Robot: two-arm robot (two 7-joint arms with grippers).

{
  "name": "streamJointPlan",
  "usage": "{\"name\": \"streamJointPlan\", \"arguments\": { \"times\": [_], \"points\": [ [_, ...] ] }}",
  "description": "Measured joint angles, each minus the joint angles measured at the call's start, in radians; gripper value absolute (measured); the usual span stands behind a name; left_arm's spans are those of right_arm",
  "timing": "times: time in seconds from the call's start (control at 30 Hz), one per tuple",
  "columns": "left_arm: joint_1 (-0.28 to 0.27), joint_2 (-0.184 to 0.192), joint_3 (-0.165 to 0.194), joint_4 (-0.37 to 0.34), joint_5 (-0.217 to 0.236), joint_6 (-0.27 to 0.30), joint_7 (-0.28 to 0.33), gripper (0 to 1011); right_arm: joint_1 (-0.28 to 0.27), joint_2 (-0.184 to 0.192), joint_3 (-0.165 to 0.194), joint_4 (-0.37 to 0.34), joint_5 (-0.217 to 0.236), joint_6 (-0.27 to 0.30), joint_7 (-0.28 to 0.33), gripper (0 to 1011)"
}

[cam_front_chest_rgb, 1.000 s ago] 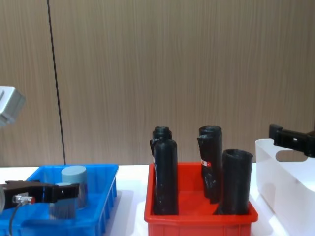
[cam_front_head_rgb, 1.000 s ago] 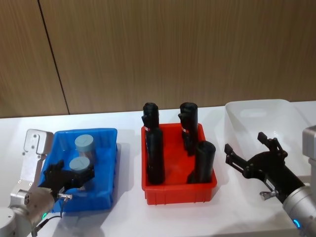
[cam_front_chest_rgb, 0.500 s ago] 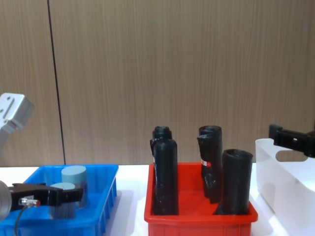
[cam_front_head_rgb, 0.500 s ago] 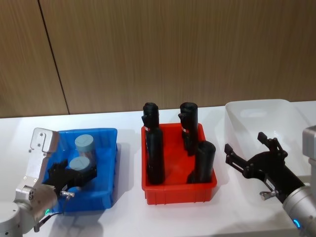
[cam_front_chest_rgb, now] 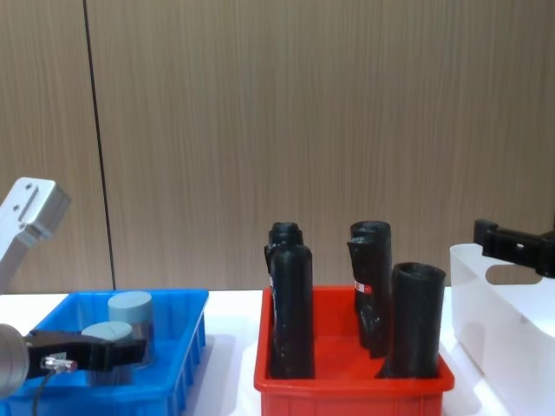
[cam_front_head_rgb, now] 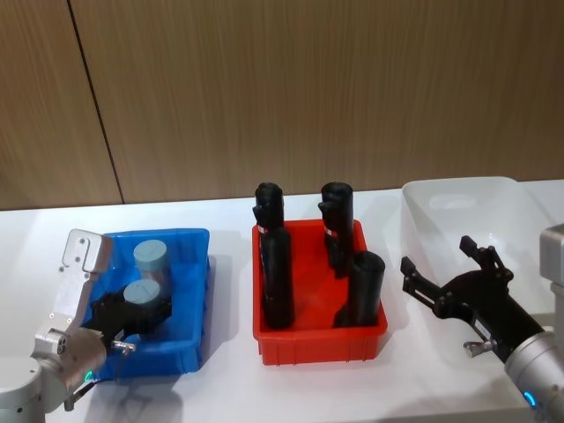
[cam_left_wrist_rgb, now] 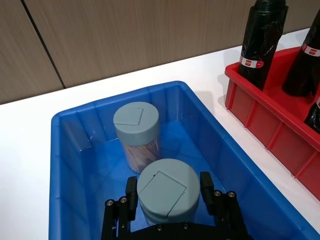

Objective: Pick the cotton swabs from the blue box and place them into the white box.

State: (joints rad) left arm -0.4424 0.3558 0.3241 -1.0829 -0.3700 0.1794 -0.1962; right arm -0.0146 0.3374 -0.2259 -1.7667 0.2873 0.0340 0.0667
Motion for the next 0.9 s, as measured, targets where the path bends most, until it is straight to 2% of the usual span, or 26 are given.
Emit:
{"name": "streamJointPlan", "arguments": {
  "times": [0.03,0.07,0.2,0.5,0.9],
  "points": [
    [0.0,0.0,0.0,0.0,0.0,0.0,0.0,816,0.0,0.0,0.0,0.0,0.0,0.0,0.0,1002],
    [-0.003,-0.002,0.0,0.008,0.002,-0.007,-0.004,743,0.0,0.0,0.0,0.0,0.0,0.0,0.0,1002],
    [-0.004,-0.004,0.001,0.015,0.004,-0.017,-0.007,669,0.0,0.0,0.0,0.0,0.0,0.0,0.0,1002],
    [0.011,0.002,-0.001,-0.013,0.014,-0.058,-0.003,661,0.0,0.0,0.0,0.0,0.0,0.0,0.0,1002],
    [0.066,0.04,-0.013,-0.169,0.037,-0.103,-0.004,661,0.0,0.0,0.0,0.0,0.0,0.0,0.0,1002]
  ]
}}
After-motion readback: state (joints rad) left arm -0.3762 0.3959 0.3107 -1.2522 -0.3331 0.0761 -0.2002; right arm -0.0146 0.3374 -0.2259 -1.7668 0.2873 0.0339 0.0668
